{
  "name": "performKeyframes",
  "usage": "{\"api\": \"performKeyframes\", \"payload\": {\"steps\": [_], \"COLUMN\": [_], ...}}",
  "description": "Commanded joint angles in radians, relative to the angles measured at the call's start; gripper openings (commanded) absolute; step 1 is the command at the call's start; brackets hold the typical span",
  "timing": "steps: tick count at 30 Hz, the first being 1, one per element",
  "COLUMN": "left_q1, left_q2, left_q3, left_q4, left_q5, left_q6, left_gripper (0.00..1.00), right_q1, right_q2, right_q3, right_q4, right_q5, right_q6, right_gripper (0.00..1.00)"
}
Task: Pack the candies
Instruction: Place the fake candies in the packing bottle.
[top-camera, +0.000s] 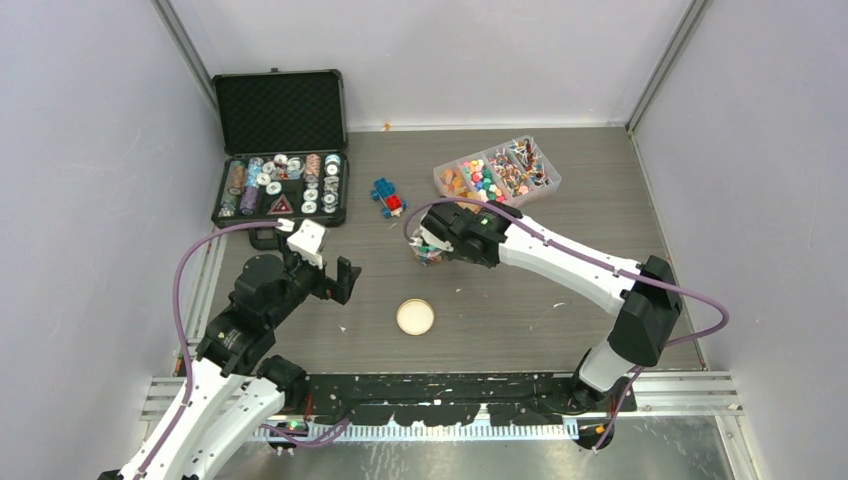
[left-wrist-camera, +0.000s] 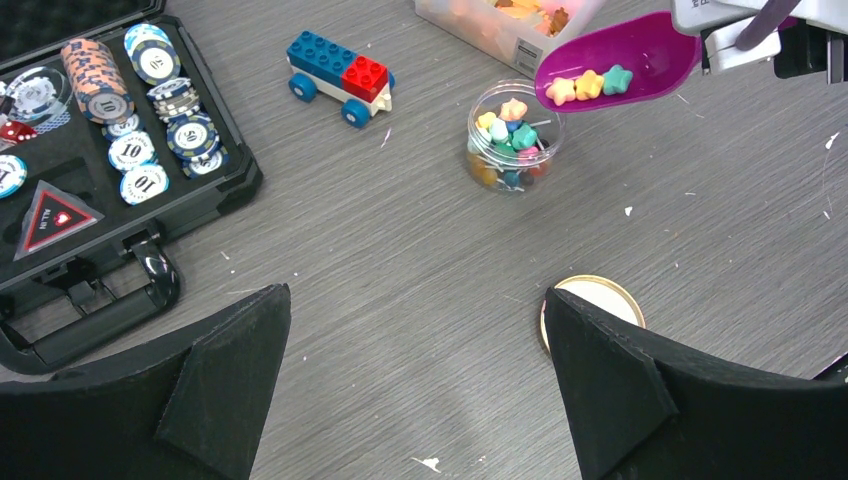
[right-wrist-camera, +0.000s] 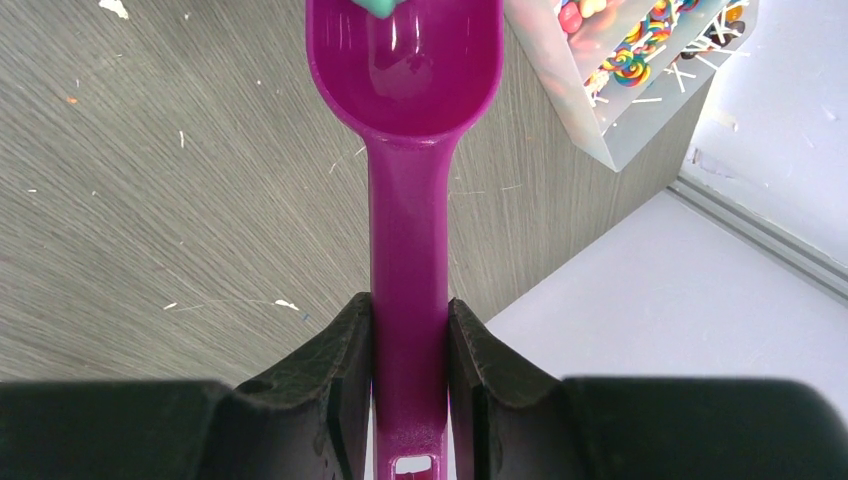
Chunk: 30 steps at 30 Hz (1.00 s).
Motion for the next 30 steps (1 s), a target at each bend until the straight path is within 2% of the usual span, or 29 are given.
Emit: {"api": "performKeyframes", "payload": {"steps": [1,17,25,30], "left_q1": [-0.004,-0.004,-0.004,-0.004], "left_q2": [-0.009,-0.008,-0.011,-0.011], "left_q3": [0.000,0.000,-0.001,-0.001], "left_q4": [0.027,0.027,0.026,0.026], "left_q5": [-0.010,-0.011,-0.011,-0.010], "left_q6": [0.015,0.014,0.015,0.014], "left_gripper": [1.00,1.00,1.00,1.00], "right_q1": [0.019,0.057,0.060,0.058], "right_q2": [0.002,0.021,-0.009,-0.072], "right_q3": [0.042,0.073,0.058,0.049], "right_q4": [-0.006,-0.024,-0.020,0.015], "right_q5": [0.076,0.171,0.152,0.083], "right_q6": [-0.006,-0.007,0.011,0.033], "right_gripper": [0.01,0.01,0.01,0.01]}}
